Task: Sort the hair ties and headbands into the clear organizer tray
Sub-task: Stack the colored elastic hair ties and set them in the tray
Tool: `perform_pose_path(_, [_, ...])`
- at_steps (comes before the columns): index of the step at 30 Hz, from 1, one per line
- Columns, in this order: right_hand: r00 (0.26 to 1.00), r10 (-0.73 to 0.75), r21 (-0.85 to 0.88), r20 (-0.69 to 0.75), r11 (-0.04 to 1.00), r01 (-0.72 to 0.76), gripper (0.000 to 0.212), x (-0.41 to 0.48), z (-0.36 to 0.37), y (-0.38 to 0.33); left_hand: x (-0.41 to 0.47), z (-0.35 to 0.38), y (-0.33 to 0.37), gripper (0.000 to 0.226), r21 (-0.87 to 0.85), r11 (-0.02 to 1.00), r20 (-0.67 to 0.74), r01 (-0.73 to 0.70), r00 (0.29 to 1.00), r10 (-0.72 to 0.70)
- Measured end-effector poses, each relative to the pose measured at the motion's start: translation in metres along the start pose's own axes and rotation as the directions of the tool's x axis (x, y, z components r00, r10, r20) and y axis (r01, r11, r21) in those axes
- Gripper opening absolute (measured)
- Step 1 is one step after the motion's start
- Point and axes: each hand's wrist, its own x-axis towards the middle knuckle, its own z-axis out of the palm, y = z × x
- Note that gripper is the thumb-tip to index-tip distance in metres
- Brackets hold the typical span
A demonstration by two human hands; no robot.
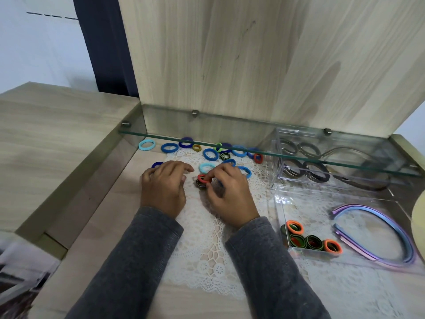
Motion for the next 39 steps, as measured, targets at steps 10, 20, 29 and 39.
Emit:
perform_pose_path(10, [0.998,0.002,-0.036,0.063,0.999,0.000,0.016,0.000,-0.003,-0.001,0.000,0.004,-0.001,0.035,0.092,0.992,-0.012,0.090,0.996,-0.090])
perform_pose_path(20, [0.967,0.182,-0.289,-0.177,0.930,-0.228,0.031,0.002,-0.005,0.006,0.031,0.013,0.004,0.040,0.187,0.962,0.167,0.200,0.958,-0.232])
perform_pose_path(29, [0.893,0.447,-0.460,0.048,0.804,-0.377,0.059,0.007,0.000,0.014,0.060,0.029,0.002,0.042,0.280,0.948,0.183,0.148,0.962,-0.204])
perform_pose_path(39, [0.875,0.481,-0.438,0.060,0.800,-0.409,0.059,0.009,-0.002,0.012,0.074,0.032,-0.001,0.034,0.275,0.950,0.180,0.150,0.962,-0.204])
